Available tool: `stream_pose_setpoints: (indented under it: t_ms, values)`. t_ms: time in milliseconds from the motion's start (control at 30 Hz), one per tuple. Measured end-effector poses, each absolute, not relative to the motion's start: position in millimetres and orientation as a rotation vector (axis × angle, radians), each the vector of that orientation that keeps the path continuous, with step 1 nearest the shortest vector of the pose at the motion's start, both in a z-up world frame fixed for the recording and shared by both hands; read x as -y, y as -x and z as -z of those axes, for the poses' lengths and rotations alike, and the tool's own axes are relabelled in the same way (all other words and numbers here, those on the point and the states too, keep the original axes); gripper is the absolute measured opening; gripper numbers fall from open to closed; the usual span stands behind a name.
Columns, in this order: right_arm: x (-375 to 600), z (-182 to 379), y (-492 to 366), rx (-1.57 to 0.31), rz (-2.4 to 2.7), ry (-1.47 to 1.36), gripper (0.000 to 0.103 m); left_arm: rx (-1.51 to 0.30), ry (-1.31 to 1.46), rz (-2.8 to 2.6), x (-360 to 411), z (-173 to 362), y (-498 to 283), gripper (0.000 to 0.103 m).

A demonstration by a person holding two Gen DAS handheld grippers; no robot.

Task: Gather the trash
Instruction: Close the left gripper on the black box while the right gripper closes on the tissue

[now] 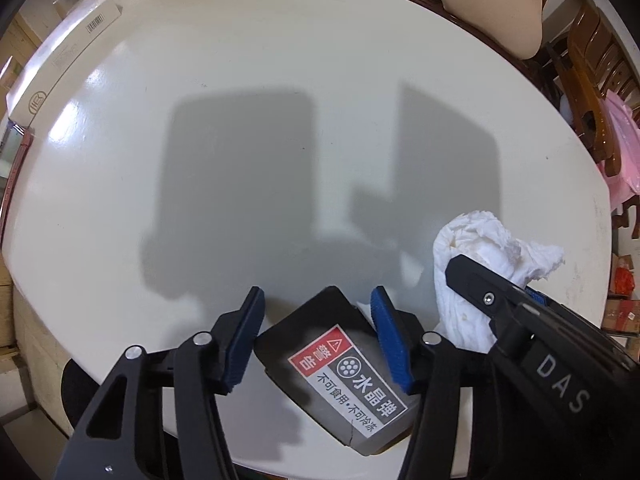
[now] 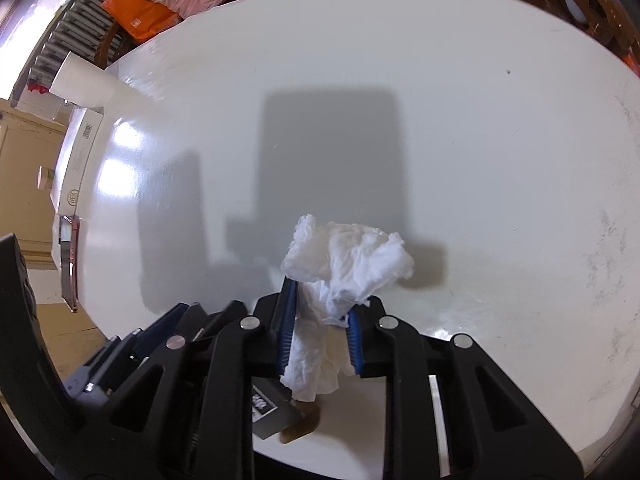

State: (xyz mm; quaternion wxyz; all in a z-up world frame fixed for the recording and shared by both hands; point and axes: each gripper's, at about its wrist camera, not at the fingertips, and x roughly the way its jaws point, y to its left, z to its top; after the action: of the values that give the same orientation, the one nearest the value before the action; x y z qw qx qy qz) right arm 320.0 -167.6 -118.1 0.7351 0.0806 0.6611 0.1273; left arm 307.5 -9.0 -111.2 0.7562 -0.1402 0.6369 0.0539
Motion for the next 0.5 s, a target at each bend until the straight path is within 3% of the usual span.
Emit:
stream_pose_setpoints:
  t_ms: [500]
  values:
    - [170.7,115.9,-313.2,-1.411,-0.255,-0.126,0.022,-1.39,0.355,-0.005,1.5,106.6,-303.6,0.045]
